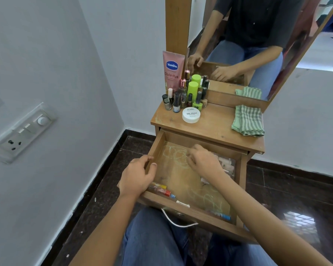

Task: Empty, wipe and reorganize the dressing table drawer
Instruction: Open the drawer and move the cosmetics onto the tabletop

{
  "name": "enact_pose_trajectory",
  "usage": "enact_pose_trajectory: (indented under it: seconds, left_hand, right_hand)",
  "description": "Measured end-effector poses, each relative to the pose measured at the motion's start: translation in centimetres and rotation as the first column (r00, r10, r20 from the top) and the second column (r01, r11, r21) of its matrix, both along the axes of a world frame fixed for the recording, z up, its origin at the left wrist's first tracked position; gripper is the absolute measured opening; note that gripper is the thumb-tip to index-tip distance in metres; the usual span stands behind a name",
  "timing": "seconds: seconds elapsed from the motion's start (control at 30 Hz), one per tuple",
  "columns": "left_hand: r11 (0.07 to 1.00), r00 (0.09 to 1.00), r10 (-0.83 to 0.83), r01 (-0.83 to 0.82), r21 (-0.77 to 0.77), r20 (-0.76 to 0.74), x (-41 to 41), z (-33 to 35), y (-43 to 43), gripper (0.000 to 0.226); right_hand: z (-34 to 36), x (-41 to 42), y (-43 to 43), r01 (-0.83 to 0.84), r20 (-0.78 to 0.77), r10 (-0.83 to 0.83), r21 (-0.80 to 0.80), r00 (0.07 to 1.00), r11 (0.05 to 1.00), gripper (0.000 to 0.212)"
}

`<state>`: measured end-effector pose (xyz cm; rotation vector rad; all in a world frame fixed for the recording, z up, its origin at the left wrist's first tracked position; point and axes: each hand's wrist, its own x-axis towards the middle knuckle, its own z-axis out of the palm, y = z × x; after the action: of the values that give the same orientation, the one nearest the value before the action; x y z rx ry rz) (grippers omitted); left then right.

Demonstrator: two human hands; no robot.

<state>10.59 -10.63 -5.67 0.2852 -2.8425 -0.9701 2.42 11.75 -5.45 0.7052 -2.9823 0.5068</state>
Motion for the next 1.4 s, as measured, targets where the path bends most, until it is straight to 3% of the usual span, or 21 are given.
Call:
enact_pose_trajectory:
  seconds: [0.1,0.17,0.43,0.67,1.0,1.17,1.4]
  left_hand:
    - [1.0,1.0,-0.001,0.001,0.0,-0.005,0.0,0.0,0.0,0.034]
    - [1.0,1.0,-0.003,0.003,-0.002,-0.006,0.1,0.0,0.0,0.034]
    - [1.0,1.0,-0.009,0.009,-0.013,-0.002,-0.1,-0.3,-0.2,0.034]
    - [1.0,1.0,-0.013,0.013,-0.01,-0.005,-0.1,-0.3,-0.2,0.034]
    - [1.0,1.0,-0.004,0.004,0.001,-0.013,-0.1,-0.4,-0.2,0.033]
    - [1.0,1.0,-0.012,0.012,-0.005,-0.011,-0.1,-0.4,-0.2,0.034]
    - [1.0,1.0,-0.011,0.011,-0.006,-0.008,-0.2,-0.4,-0.2,0.034]
  right_hand:
    - [-1.5,1.2,0.7,0.081,0.105,-0.126,0.355,0.986,0.931,0.029]
    - [-2.2,1.5,1.0,0.105,0.102,-0.171,0.467,0.98,0.878,0.032]
    - [-2.7,1.5,0.0,0.128,0.07,-0.192,0.522,0.979,0.843,0.033]
    - [-2.1,1.3,0.0,0.193,0.211,-0.279,0.353,0.937,0.915,0.036]
    - [-2.9,-0.8,0.9,0.153,0.426,-0.141,0.006,0.894,0.988,0.026]
    - [-2.2,-0.6,1.0,0.16,0.474,-0.052,-0.19,0.879,0.969,0.024]
    - [-1.9,-1.3,1.9,0.347,0.563,-0.074,-0.394,0.823,0.851,0.029]
